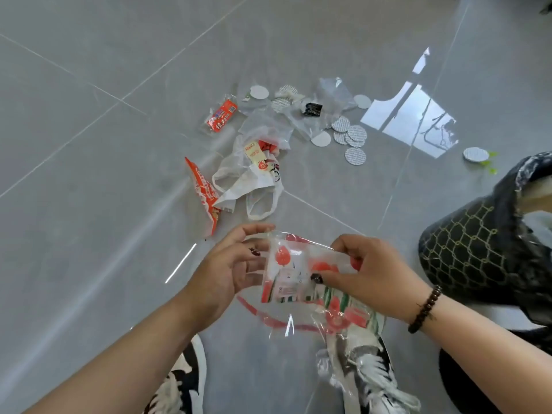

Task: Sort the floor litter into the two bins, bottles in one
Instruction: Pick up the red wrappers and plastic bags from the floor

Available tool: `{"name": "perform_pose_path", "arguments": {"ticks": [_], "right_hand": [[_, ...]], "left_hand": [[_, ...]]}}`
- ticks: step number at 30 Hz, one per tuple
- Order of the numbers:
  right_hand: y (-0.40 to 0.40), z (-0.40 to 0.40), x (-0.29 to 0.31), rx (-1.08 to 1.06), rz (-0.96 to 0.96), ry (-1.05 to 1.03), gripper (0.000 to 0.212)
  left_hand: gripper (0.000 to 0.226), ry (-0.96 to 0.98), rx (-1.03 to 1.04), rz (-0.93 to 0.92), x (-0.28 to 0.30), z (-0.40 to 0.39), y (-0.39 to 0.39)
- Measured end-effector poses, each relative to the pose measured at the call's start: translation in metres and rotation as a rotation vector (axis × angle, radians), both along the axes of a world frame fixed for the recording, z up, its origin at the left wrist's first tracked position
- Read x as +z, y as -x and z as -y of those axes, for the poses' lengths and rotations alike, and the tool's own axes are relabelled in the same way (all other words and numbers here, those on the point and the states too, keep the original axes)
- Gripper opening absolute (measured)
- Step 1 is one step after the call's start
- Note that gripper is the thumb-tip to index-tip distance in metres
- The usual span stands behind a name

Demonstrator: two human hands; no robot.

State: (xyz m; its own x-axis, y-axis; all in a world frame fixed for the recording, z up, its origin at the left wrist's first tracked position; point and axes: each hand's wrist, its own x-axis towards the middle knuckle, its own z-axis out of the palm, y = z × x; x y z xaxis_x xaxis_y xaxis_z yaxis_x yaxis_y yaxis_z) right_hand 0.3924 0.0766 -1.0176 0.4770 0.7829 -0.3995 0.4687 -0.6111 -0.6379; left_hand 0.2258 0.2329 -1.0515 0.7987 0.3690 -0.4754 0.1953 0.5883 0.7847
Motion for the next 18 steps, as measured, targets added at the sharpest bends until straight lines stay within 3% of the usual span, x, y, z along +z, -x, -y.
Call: {"name": "perform_pose_path", "arguments": {"ticks": [2, 5, 7, 10, 13, 16, 18], "right_hand": [[-0.006, -0.003, 0.001, -0.064, 0.070, 0.004, 0.030], [-0.016, -0.012, 0.003, -0.128, 0.103, 0.006, 0.040], [-0.025, -0.019, 0.006, -0.096, -0.010, 0.083, 0.038], [-0.037, -0.027, 0.013, 0.032, -0.350, 0.244, 0.015], [-0.039, -0.032, 0.016, -0.211, -0.823, 0.109, 0.016], [-0.033, -0.037, 0.003, -0.526, -0.795, -0.122, 0.018], [-0.027, -0.038, -0.009, -0.662, -0.702, -0.210, 0.018]], "left_hand": [[0.042, 0.038, -0.064, -0.055, -0.001, -0.002, 0.000], [0.068, -0.412, -0.333, -0.190, -0.007, 0.005, -0.006], [0.062, -0.560, -0.380, -0.252, -0.010, 0.003, -0.013], [0.061, -0.423, -0.272, -0.212, -0.011, -0.016, -0.016], [0.067, -0.156, 0.055, -0.141, -0.013, -0.030, -0.017], [0.062, 0.224, 0.306, -0.154, -0.020, -0.030, -0.014], [0.050, 0.389, 0.233, -0.163, -0.017, -0.023, -0.010]]}}
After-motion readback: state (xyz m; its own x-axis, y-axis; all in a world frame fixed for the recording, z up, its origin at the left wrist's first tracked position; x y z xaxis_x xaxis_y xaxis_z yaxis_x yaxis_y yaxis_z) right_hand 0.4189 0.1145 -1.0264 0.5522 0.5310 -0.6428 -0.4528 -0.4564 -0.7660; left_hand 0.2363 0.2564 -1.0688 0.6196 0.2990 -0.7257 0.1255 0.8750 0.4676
